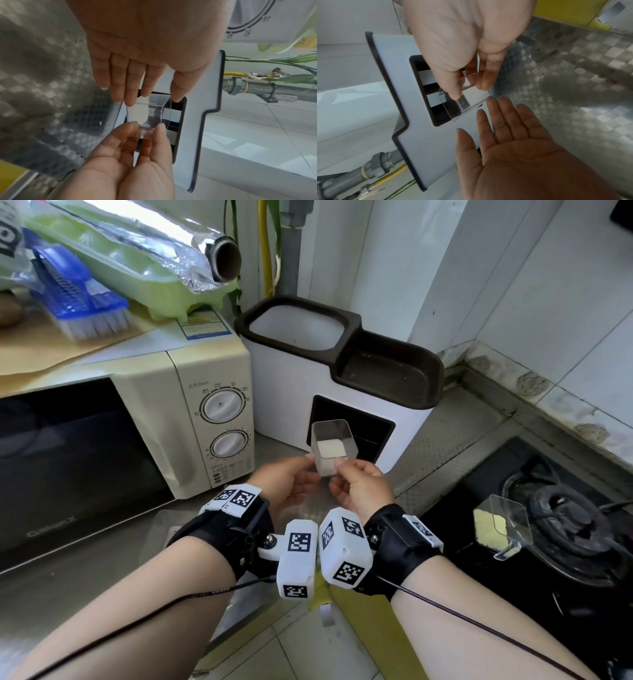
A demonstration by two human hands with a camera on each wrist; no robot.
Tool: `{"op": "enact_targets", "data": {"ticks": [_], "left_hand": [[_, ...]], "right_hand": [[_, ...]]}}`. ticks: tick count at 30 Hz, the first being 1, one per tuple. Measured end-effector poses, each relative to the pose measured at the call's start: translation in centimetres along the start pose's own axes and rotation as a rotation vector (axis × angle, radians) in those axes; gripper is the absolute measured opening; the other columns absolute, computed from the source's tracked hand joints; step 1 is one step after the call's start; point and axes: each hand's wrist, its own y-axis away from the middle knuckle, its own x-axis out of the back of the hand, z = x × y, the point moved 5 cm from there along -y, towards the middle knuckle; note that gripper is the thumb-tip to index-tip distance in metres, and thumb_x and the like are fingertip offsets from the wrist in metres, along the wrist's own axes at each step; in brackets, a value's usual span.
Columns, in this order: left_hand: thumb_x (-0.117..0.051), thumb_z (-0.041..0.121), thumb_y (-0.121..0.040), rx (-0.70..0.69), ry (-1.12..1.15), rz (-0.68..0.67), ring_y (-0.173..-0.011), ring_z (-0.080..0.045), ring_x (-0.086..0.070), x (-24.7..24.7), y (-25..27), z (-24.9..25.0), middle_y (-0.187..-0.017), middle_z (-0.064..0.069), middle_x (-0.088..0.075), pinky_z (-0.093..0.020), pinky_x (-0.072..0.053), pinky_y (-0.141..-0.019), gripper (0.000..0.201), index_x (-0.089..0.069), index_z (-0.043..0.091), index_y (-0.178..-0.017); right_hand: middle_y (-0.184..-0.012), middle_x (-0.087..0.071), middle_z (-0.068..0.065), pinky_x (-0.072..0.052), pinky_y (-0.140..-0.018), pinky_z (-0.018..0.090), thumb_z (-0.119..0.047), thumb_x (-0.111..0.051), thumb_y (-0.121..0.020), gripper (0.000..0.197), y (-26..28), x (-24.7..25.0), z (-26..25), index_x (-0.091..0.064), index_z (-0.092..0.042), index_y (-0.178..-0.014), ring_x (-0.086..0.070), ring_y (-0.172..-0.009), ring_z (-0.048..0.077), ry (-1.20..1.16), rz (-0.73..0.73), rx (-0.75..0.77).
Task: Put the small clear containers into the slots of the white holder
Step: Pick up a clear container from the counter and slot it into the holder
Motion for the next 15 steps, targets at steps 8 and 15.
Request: {"op": "enact_targets", "data": {"ticks": [8, 15], "left_hand": [[-0.052, 0.03, -0.086, -0.077, 0.004, -0.035, -0.092, -0.019, -0.062, 0.6, -0.3, 2.5, -0.1, -0.004, -0.068, -0.03, -0.046, -0.084, 0.031, -0.059, 0.017, -0.114], [-0.052, 0.026, -0.086, -0.104, -0.018, -0.075, -0.093, -0.016, -0.063, 1.2, -0.6, 3.6, -0.098, -0.001, -0.068, -0.03, -0.045, -0.083, 0.026, -0.057, 0.024, -0.112]], "right_hand": [[-0.066, -0.054, 0.005, -0.051, -0.046, 0.015, -0.01, -0.066, -0.084, 0.013, -0.2, -1.4, -1.0, -0.056, -0.013, -0.077, -0.052, -0.057, 0.014, -0.079, 0.044, 0.008], [-0.07, -0.057, 0.006, -0.052, -0.051, 0.015, -0.009, -0.063, -0.086, 0.012, -0.3, -3.5, -0.7, -0.056, -0.011, -0.076, -0.055, -0.062, 0.013, -0.18, 0.042, -0.013]]}}
